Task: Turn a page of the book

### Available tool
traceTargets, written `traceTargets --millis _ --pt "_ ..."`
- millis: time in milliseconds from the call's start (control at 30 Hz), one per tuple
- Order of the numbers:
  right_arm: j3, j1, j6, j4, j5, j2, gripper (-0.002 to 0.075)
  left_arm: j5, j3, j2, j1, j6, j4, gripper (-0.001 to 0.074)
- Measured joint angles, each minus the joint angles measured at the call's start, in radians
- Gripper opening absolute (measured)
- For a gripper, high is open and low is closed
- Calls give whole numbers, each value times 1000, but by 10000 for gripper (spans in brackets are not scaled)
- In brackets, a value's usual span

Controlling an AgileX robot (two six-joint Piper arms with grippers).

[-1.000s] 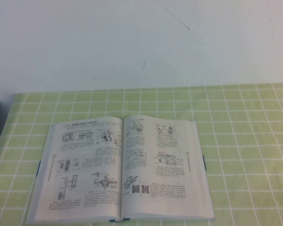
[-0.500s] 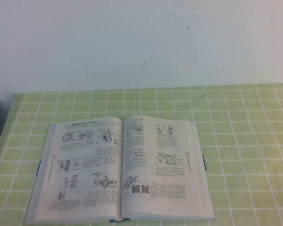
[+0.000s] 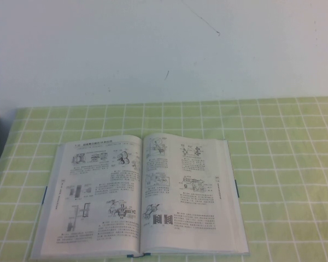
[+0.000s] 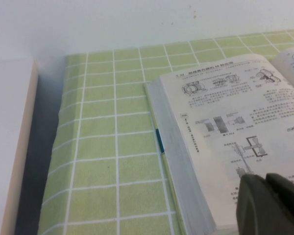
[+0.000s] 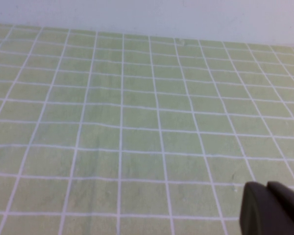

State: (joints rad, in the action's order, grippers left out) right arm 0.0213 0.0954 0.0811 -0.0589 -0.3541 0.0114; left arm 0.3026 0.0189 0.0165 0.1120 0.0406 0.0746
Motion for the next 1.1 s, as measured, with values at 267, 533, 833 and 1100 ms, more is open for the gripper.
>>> traceTargets --millis 267,533,833,1100 --pt "9 0 -2 2 153 0 -3 -137 4 0 0 -26 75 -4" --pt "9 0 -74 28 469 0 -3 -339 4 0 0 -41 110 -4" --pt "9 0 -178 59 797 0 -3 -469 4 0 0 -48 111 -4" --pt "9 0 -174 59 972 0 -3 -596 4 0 0 -54 127 -4"
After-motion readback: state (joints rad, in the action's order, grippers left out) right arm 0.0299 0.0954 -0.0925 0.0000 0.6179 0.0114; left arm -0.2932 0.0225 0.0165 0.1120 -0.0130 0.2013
